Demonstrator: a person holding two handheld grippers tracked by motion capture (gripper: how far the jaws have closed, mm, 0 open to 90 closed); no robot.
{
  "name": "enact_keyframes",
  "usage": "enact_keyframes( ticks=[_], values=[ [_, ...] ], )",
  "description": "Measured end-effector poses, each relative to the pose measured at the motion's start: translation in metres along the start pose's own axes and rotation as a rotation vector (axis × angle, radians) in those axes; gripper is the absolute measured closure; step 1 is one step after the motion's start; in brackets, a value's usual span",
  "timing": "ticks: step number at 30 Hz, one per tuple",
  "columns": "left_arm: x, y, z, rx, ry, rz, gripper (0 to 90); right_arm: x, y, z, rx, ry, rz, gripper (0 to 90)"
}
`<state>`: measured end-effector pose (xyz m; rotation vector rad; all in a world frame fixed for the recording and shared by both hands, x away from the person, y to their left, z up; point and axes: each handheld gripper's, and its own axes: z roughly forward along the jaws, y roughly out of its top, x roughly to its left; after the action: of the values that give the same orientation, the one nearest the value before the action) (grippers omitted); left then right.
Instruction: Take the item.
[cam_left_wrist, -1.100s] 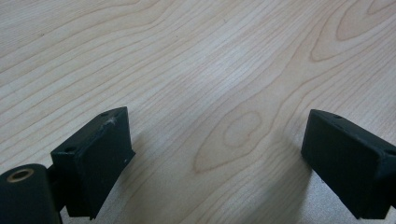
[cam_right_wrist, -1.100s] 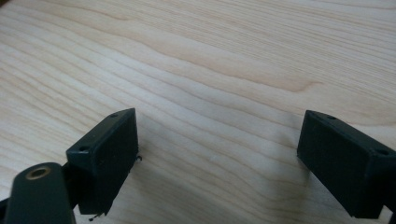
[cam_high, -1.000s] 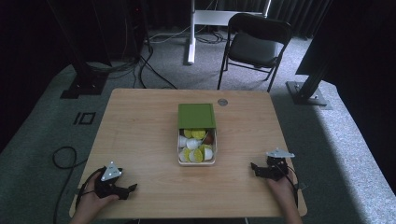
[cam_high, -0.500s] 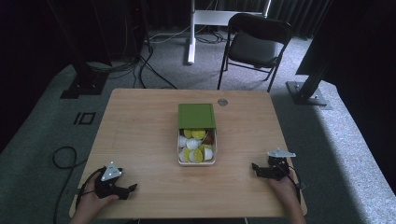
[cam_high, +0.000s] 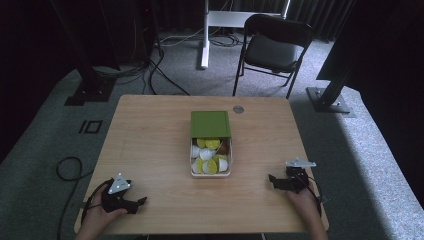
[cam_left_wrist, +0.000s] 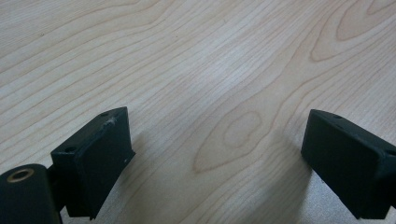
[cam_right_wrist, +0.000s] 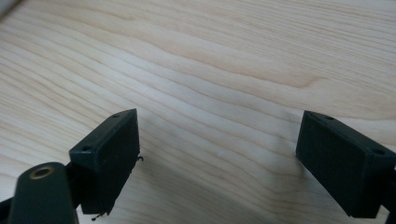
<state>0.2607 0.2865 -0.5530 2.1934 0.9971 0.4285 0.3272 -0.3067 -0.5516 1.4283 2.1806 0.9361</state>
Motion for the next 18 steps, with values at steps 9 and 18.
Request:
enact_keyframes(
  ticks=[9,18],
  values=[
    [0.000,0.000,0.000,0.000,0.000,0.000,9.6,0.003,0.006,-0.005,-0.023,0.007,0.003,13.5],
    [0.000,0.000,0.000,0.000,0.000,0.000,9.6,0.007,0.016,-0.015,-0.043,0.028,-0.007,13.5]
  ],
)
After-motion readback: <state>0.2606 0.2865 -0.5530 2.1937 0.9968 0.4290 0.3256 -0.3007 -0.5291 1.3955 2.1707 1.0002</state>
